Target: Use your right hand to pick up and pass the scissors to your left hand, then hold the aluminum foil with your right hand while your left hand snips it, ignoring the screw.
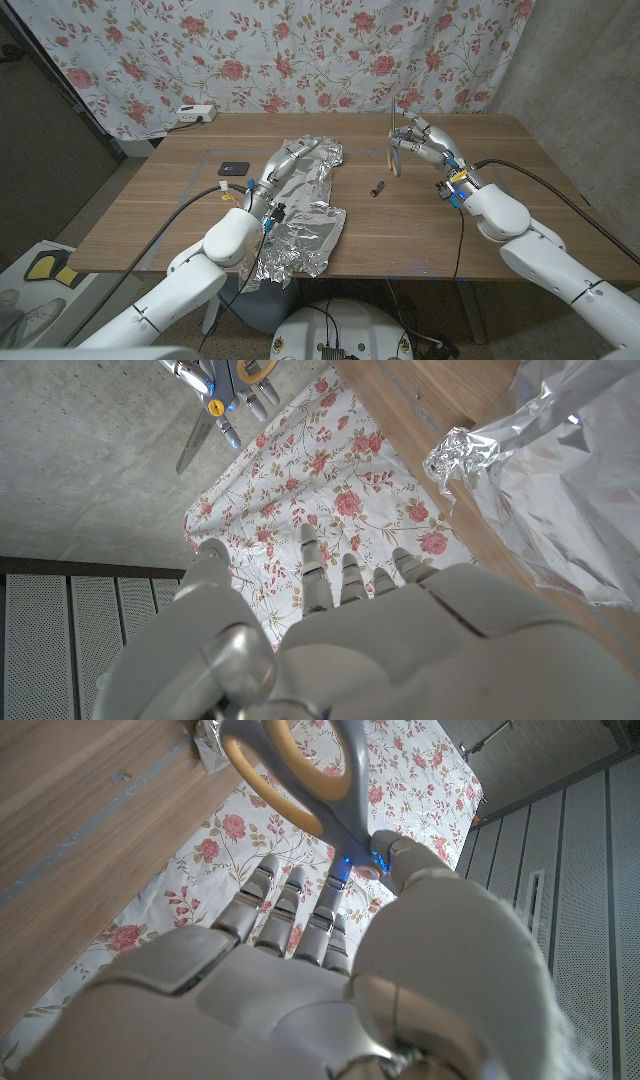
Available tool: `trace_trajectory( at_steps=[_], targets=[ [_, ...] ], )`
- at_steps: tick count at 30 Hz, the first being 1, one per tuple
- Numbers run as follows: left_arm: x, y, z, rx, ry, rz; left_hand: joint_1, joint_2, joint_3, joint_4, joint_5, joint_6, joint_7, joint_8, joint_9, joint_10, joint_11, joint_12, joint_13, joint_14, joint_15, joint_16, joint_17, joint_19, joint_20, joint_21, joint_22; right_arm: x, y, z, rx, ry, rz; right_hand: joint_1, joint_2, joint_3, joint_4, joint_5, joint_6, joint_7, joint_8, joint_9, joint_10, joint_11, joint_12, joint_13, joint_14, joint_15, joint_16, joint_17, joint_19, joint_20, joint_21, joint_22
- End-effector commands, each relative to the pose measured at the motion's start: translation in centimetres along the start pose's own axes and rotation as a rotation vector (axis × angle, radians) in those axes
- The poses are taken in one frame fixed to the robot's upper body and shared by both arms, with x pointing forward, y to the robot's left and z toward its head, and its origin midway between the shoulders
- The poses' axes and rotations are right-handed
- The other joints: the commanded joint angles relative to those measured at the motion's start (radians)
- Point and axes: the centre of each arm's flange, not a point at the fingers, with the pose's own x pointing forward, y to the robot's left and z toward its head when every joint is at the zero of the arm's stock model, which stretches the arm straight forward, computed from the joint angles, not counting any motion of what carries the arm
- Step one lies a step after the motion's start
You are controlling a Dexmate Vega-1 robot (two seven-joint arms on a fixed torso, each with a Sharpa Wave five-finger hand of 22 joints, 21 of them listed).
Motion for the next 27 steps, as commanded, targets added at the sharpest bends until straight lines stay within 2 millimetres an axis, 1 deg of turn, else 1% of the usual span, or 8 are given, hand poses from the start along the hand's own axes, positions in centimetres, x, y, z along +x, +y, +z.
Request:
trace_trajectory(
  at_steps=[1,3,8,12,14,20,21,27],
  targets=[
    [0.2,-0.7,0.2,0.081,0.022,0.01,0.017,-0.002,0.008,-0.001,0.002,0.003,0.002,0.001,0.002,-0.005,0.004,-0.002,0.003,-0.029,0.003,-0.003,0.0,-0.001,0.005,0.002,0.003,0.2,0.8,0.1,0.022,0.0,0.014,-0.009,0.004,0.018,0.009,0.009,0.008,-0.003,0.003,0.002,0.015,-0.024,0.01,0.051,-0.008,-0.163,0.001,0.001,-0.004,0.001,0.002,0.003],
    [0.3,-0.9,0.1,0.116,0.018,0.01,0.021,-0.003,0.01,0.0,0.002,0.004,0.003,0.001,0.002,-0.007,0.004,-0.002,0.003,-0.031,0.005,-0.003,0.0,-0.003,0.004,0.001,0.003,0.2,0.8,0.1,0.023,-0.004,0.021,-0.009,0.003,0.019,0.009,0.009,0.008,-0.003,0.003,0.002,0.014,-0.025,0.01,0.05,-0.008,-0.163,0.001,0.001,-0.004,0.003,0.003,0.003],
    [0.8,-1.3,-0.3,0.141,0.019,0.011,0.032,-0.005,0.014,0.002,0.001,0.017,-0.013,0.003,0.002,-0.008,0.003,-0.002,0.003,-0.036,0.002,-0.003,0.001,-0.007,0.0,0.0,0.003,0.2,0.9,-0.1,0.041,0.0,0.013,-0.01,0.003,0.017,0.009,0.009,0.008,-0.005,0.003,0.002,0.012,-0.026,0.01,0.049,-0.011,-0.164,0.001,0.002,-0.006,0.006,0.003,0.003],
    [1.3,-1.7,-0.4,0.149,0.005,0.009,0.045,-0.006,0.019,0.003,0.0,0.037,-0.023,0.008,0.002,-0.01,0.002,-0.001,0.003,-0.037,-0.005,-0.002,0.001,-0.003,-0.01,0.002,0.003,0.3,1.3,0.1,0.048,-0.009,0.014,-0.011,0.003,0.017,0.009,0.009,0.009,-0.006,0.003,0.002,0.014,-0.023,0.011,0.049,-0.012,-0.164,0.001,0.002,-0.007,0.006,0.002,0.003],
    [1.6,-2.0,-0.3,0.148,-0.002,-0.003,0.057,-0.006,0.024,0.002,-0.001,0.055,-0.028,0.012,0.002,-0.008,-0.007,0.001,0.003,-0.038,-0.005,-0.002,0.001,-0.003,-0.009,0.002,0.003,0.5,1.4,0.1,0.054,-0.012,0.019,-0.011,0.003,0.018,0.009,0.01,0.009,-0.006,0.003,0.002,0.014,-0.025,0.011,0.049,-0.012,-0.163,0.001,0.002,-0.008,0.007,0.002,0.003],
    [2.2,-3.7,0.1,0.192,-0.04,-0.024,0.103,-0.006,0.041,0.0,-0.003,0.118,-0.062,0.027,0.001,-0.002,-0.02,0.005,0.004,-0.033,-0.005,0.003,0.001,0.006,-0.007,0.005,0.002,0.9,1.9,-0.4,0.071,-0.005,0.021,-0.013,0.003,0.018,0.009,0.011,0.01,-0.007,0.003,0.002,0.013,-0.023,0.012,0.048,-0.014,-0.164,0.001,0.002,-0.009,0.007,0.003,0.003],
    [2.2,-3.8,0.1,0.202,-0.041,-0.032,0.124,-0.013,0.046,-0.002,-0.005,0.149,-0.065,0.035,0.001,0.006,-0.028,0.009,0.004,-0.025,-0.008,0.005,0.0,0.014,-0.006,0.006,0.002,0.9,1.9,-0.4,0.068,-0.006,0.026,-0.013,0.003,0.019,0.009,0.012,0.011,-0.007,0.003,0.002,0.012,-0.023,0.013,0.048,-0.014,-0.163,0.001,0.002,-0.009,0.007,0.003,0.003],
    [2.4,-4.5,0.2,0.193,-0.049,-0.055,0.142,-0.029,0.046,-0.003,-0.006,0.157,-0.064,0.034,0.0,0.012,-0.035,0.012,0.004,-0.021,-0.012,0.005,0.0,0.019,-0.009,0.007,0.001,1.1,1.9,-0.7,0.081,-0.001,0.029,-0.013,0.003,0.018,0.009,0.012,0.012,-0.009,0.003,0.002,0.013,-0.023,0.013,0.046,-0.015,-0.164,0.002,0.002,-0.01,0.008,0.003,0.003]
  ],
)
